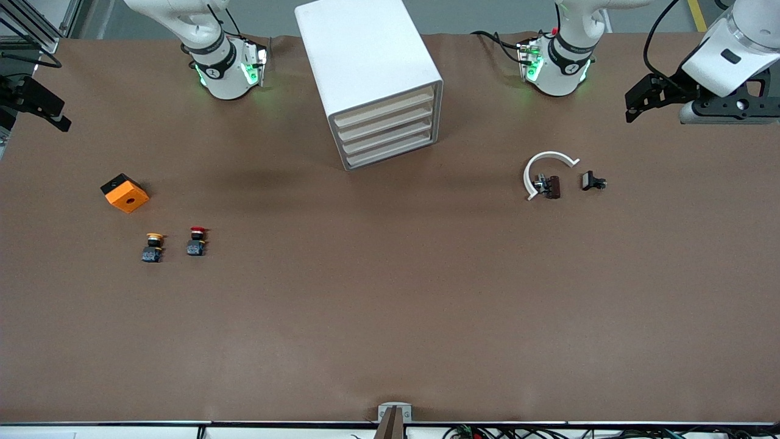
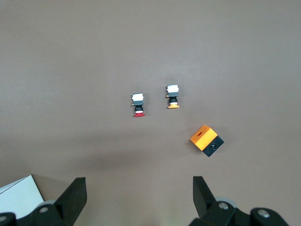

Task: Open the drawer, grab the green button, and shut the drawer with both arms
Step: 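Reach the left gripper to the white cabinet's drawer handle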

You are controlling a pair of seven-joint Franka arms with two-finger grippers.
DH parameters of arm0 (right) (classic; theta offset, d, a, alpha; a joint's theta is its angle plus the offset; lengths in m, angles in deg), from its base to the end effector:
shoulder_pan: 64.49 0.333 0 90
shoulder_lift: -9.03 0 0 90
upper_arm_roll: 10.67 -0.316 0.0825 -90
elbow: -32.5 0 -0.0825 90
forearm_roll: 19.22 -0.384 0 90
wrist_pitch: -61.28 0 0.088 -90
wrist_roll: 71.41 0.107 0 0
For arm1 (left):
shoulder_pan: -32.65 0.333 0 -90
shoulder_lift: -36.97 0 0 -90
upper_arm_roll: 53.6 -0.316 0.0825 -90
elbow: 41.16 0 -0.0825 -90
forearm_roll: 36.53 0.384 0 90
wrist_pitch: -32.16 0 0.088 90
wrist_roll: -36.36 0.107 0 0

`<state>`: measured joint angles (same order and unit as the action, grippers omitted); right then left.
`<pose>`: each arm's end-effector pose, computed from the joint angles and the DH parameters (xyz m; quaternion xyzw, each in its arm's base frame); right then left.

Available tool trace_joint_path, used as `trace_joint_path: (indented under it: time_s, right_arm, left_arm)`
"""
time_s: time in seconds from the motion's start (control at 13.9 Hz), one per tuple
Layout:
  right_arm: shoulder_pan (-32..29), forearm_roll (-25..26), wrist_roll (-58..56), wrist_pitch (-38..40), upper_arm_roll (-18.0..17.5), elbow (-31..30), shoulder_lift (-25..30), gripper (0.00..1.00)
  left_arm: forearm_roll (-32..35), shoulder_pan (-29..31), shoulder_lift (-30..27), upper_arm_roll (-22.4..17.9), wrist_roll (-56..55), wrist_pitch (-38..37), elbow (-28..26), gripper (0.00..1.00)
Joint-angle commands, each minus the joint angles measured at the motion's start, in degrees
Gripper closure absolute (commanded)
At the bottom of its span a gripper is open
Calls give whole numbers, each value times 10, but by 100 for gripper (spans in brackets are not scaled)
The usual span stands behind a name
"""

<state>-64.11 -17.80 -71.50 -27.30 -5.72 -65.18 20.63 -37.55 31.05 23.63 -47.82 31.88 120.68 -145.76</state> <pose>0.4854 -0.0464 0.6642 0.9990 -0.0390 0.0213 0.0046 0.4713 -0.0685 0.6218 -0.9994 0.0237 0.0241 0.0052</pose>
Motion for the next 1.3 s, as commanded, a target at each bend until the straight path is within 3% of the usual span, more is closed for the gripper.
trace_joint_path:
  time_s: [0.0,0.65,0.87,1.23]
  right_arm:
    - [0,8,3,5,1,15,-9,0]
    - [1,9,3,4,1,15,-10,0]
    - [2,9,4,4,1,16,-10,0]
    - [2,9,4,-2,1,16,-10,0]
  left_arm:
    - [6,1,4,-1,12,-12,12,0]
    - [6,1,24,-3,0,-17,8,0]
    - [3,1,55,-1,-18,-17,7,0]
    - [0,-19,158,12,-81,24,7,0]
